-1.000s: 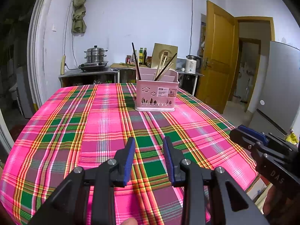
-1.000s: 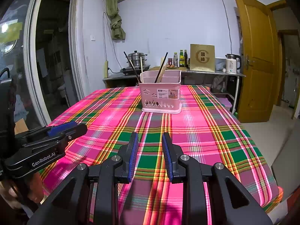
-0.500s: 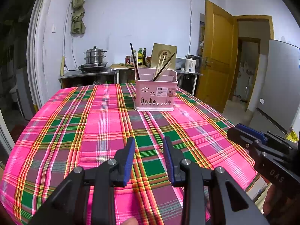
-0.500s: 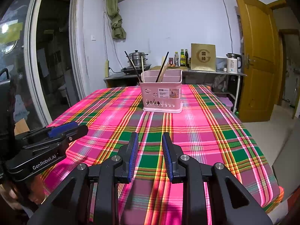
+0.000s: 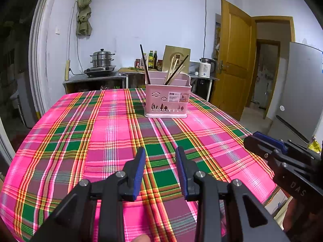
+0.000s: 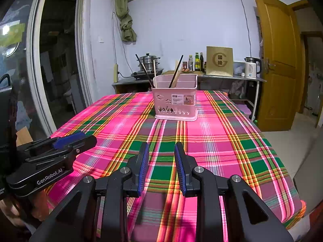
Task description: Organize utensils
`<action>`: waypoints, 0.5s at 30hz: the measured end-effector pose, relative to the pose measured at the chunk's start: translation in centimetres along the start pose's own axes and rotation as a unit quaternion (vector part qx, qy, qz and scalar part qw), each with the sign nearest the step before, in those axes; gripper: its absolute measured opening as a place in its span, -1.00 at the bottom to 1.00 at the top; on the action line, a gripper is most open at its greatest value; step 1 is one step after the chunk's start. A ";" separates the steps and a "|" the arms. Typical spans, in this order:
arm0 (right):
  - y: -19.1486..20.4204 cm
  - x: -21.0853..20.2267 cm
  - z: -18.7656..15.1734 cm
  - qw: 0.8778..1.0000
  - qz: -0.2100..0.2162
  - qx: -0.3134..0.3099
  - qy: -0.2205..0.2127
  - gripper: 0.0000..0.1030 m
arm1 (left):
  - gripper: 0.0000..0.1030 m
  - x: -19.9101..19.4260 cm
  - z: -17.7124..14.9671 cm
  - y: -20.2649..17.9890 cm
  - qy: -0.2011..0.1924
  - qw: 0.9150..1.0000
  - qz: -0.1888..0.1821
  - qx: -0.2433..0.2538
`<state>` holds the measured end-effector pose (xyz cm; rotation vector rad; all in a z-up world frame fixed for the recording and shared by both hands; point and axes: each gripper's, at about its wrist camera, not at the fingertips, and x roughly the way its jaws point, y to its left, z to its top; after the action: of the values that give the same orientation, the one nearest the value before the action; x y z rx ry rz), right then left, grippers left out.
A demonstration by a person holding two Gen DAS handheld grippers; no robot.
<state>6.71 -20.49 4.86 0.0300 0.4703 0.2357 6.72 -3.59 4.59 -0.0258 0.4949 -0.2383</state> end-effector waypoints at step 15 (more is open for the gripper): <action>0.0 -0.1 0.0 1.000 0.001 0.000 0.000 -0.48 | -0.38 0.0 -0.1 -0.2 0.001 1.000 0.001 0.002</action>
<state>6.67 -20.46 4.94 0.0302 0.4698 0.2371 6.65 -3.77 4.51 -0.0207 0.4970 -0.2376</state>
